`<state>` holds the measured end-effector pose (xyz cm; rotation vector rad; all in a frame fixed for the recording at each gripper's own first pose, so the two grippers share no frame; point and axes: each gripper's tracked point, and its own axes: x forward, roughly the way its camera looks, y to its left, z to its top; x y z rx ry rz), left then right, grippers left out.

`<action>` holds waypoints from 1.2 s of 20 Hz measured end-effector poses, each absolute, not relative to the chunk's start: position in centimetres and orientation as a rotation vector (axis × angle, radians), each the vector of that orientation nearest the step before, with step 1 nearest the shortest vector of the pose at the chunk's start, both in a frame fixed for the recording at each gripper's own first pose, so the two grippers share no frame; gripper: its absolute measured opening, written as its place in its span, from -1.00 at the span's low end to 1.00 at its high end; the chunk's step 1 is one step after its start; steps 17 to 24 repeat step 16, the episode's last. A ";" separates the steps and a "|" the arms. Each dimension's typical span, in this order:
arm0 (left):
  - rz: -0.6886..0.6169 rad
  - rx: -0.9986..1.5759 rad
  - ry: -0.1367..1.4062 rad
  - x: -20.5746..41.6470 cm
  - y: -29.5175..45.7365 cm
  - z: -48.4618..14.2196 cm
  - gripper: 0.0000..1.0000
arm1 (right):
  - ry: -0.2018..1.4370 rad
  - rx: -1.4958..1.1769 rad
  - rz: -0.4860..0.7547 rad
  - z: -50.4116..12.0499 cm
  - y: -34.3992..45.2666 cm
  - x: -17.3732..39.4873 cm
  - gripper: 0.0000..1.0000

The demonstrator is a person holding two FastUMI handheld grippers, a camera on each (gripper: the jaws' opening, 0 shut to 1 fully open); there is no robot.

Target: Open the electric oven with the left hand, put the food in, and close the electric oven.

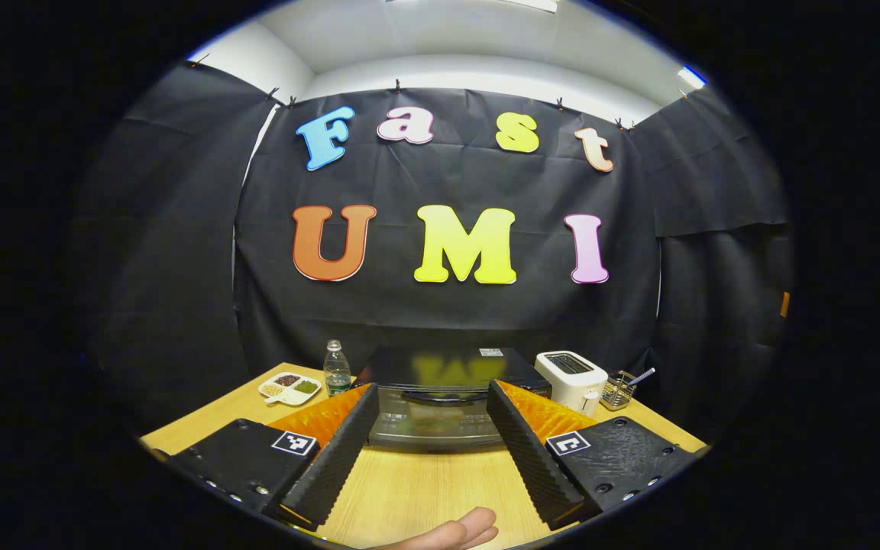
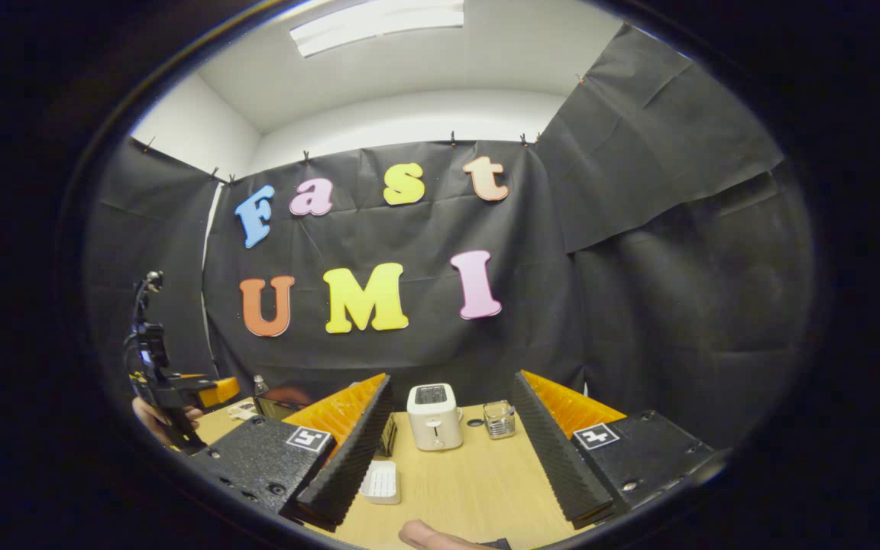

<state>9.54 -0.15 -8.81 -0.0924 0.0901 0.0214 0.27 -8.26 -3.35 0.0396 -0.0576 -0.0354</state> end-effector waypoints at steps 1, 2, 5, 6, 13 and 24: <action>0.028 -0.085 0.077 8.4 0.1 -8.1 0.87 | -0.061 0.037 -0.038 -3.3 -8.3 0.2 0.79; 0.029 -0.084 0.065 7.5 0.1 -7.4 0.87 | -0.066 0.036 -0.038 -3.2 -8.2 0.1 0.79; 0.017 -0.103 0.022 4.7 -0.3 -5.5 0.87 | -0.081 0.040 -0.021 -3.0 -7.8 -0.2 0.99; 0.011 -0.109 0.006 3.8 -0.4 -5.1 0.87 | -0.078 0.036 -0.019 -3.1 -7.7 -0.1 0.99; 0.020 -0.140 -0.044 0.0 -0.1 -3.6 0.87 | -0.112 0.030 -0.047 -1.7 -8.3 0.1 0.99; 0.022 -0.134 -0.045 -0.2 0.0 -3.6 0.87 | -0.104 0.027 -0.032 -2.1 -7.8 0.3 0.98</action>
